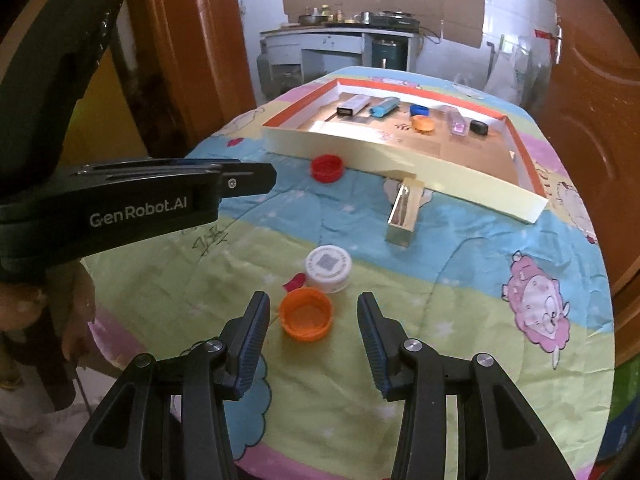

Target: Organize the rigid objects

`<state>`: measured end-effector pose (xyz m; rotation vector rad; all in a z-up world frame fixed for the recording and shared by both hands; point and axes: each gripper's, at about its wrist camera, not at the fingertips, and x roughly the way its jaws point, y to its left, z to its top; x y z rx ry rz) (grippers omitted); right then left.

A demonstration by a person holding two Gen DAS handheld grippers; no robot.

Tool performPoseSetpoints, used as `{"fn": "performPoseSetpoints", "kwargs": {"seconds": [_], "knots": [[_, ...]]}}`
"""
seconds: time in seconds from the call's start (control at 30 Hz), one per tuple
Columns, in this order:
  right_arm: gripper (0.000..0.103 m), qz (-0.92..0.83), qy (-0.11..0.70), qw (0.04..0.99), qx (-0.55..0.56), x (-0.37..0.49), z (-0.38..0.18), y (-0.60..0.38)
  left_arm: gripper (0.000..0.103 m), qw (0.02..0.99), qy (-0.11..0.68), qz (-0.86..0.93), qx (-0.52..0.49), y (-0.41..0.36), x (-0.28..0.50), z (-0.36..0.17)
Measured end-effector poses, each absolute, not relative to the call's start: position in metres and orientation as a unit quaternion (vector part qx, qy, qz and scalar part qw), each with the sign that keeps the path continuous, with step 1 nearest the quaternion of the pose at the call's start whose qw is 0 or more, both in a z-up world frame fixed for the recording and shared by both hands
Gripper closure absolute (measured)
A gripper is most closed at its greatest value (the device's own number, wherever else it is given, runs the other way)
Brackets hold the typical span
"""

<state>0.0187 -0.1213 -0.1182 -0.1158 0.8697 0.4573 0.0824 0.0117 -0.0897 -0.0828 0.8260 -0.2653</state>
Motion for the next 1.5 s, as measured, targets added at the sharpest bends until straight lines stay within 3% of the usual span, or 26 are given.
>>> {"fn": "performPoseSetpoints", "kwargs": {"seconds": [0.2,0.27,0.3,0.87,1.5], "knots": [[0.056,0.219,0.42,0.878,-0.071,0.018,-0.128,-0.114,0.076,0.905,0.402,-0.135,-0.039,0.01,0.079,-0.093],[0.071,0.217,0.419,0.878,-0.074,0.017,-0.13,-0.113,0.076,0.904,0.402,-0.141,-0.035,0.007,0.078,-0.094],[0.072,0.216,0.419,0.879,-0.076,0.017,-0.13,-0.113,0.076,0.904,0.402,-0.145,-0.033,0.005,0.077,-0.094],[0.072,0.135,0.412,0.9,-0.034,0.002,-0.125,-0.18,0.075,0.883,0.416,-0.212,0.041,-0.054,0.068,-0.119],[0.072,0.133,0.413,0.901,-0.018,0.007,-0.131,-0.185,0.073,0.892,0.394,-0.209,0.066,-0.059,0.064,-0.13]]}}
